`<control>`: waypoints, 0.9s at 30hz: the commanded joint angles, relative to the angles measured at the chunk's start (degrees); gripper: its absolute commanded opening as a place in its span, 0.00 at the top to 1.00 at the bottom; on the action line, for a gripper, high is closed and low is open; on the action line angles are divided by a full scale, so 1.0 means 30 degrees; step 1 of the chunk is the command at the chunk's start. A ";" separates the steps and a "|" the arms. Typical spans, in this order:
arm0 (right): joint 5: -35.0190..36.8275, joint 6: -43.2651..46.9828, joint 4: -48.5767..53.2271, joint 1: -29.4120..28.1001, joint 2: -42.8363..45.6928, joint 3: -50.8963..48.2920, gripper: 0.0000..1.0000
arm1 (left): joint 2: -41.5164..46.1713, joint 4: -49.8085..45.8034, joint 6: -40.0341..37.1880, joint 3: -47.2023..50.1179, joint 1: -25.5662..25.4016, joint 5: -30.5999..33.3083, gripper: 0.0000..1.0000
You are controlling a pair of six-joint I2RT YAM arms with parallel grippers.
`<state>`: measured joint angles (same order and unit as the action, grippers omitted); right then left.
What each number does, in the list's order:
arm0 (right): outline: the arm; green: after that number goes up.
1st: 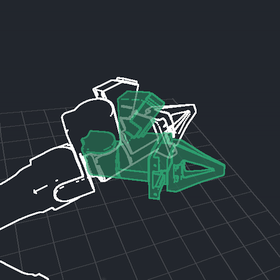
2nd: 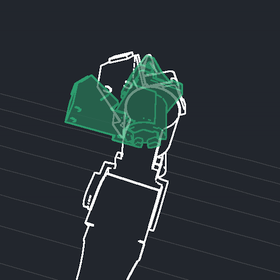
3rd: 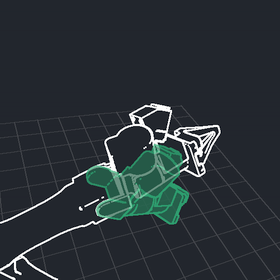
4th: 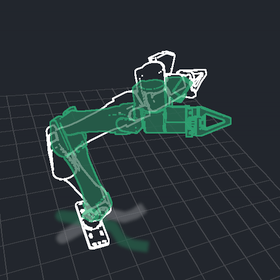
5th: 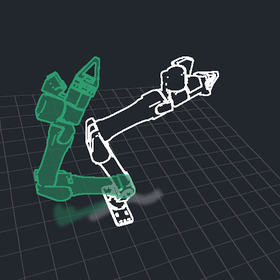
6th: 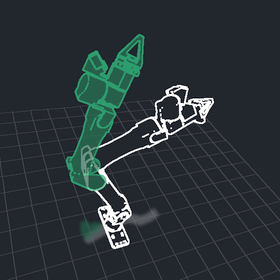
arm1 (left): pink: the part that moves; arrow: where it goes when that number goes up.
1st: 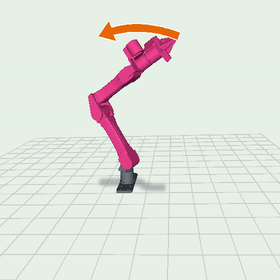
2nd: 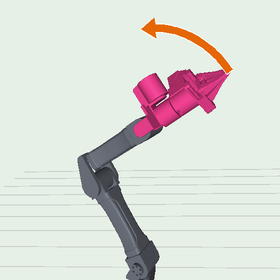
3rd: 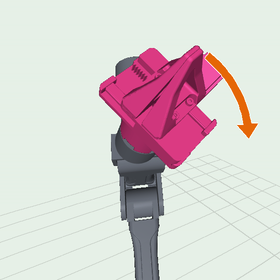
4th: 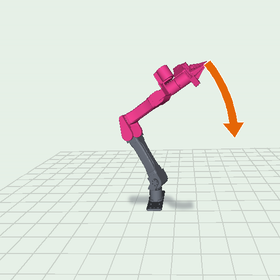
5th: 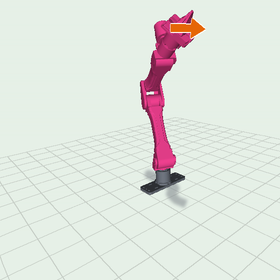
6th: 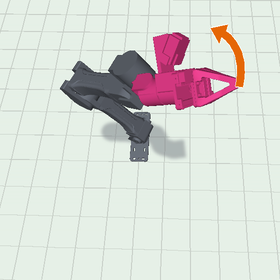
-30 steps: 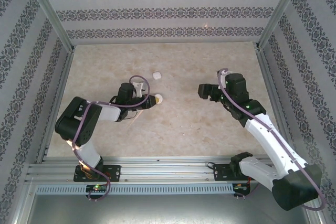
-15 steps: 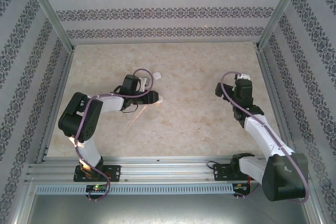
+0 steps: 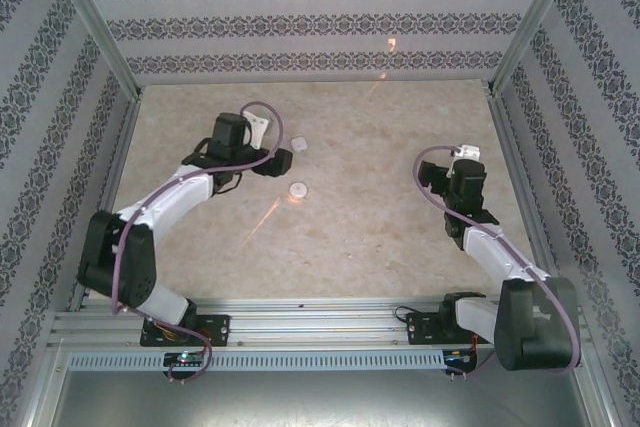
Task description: Insert the wireless bluetooth earbuds into the charging case
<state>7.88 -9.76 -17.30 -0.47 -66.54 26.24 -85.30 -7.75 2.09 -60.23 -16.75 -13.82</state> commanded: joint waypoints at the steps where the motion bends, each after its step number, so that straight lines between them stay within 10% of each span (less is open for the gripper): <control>1: -0.0797 0.0207 -0.3569 0.0113 -0.0664 -0.1054 0.02 | 0.1460 0.0349 -0.2087 0.1257 0.1242 0.2517 0.00; 6: -0.1784 0.0028 -0.5964 0.0127 -0.2110 -0.1673 0.02 | 0.3503 0.4591 -0.1809 0.5090 0.3637 0.0139 0.00; 11: -0.2381 0.0684 -0.5691 0.0137 -0.2986 -0.0844 0.02 | 0.4262 0.8224 -0.1758 0.8787 0.4692 0.2312 0.00; 16: -0.1954 0.2351 -0.8594 0.0148 -0.3561 -0.1547 0.02 | 0.3067 1.0639 -0.1290 1.0731 0.5499 0.4608 0.00; 27: -0.1839 0.2409 -1.1543 0.0069 -0.6672 -0.1541 0.02 | -0.0200 1.7461 -0.0521 1.2011 0.6405 0.2018 0.00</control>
<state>1.67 -2.98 -47.40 -0.47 -86.80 21.93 -83.70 33.63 -0.91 -25.98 1.63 -5.17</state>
